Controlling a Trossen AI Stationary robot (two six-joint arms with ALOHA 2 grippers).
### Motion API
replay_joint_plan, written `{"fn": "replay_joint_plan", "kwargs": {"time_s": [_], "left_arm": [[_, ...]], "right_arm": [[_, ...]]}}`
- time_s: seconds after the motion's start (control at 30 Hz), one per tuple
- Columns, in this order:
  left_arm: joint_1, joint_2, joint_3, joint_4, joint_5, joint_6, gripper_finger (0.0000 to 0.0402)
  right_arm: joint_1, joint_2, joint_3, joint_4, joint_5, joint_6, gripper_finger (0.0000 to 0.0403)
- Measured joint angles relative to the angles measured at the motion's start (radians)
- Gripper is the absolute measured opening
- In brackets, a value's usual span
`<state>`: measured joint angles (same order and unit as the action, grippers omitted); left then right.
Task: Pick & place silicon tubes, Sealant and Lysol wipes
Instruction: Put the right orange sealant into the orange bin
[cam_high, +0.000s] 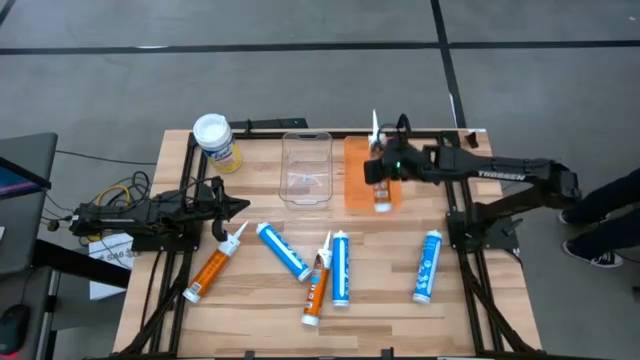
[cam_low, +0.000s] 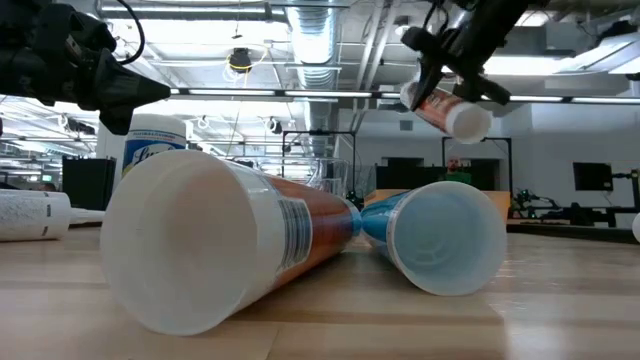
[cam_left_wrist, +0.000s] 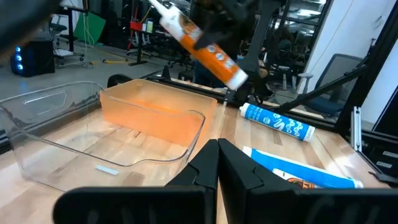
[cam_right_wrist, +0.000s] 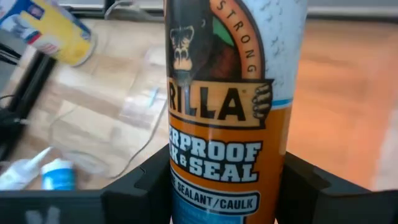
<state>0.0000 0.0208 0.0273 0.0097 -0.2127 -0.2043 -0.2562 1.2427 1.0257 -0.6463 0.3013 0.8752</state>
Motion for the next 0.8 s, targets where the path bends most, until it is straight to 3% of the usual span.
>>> {"fn": "replay_joint_plan", "kwargs": {"time_s": [0.33,0.8], "left_arm": [[0.000,0.000,0.000,0.000,0.002,-0.018,0.0000],[0.000,0.000,-0.001,0.000,0.028,-0.058,0.0000]], "right_arm": [[-0.145,0.144,0.000,0.058,-0.115,-0.167,0.0189],[-0.184,0.272,0.000,-0.004,-0.025,-0.059,0.0189]]}}
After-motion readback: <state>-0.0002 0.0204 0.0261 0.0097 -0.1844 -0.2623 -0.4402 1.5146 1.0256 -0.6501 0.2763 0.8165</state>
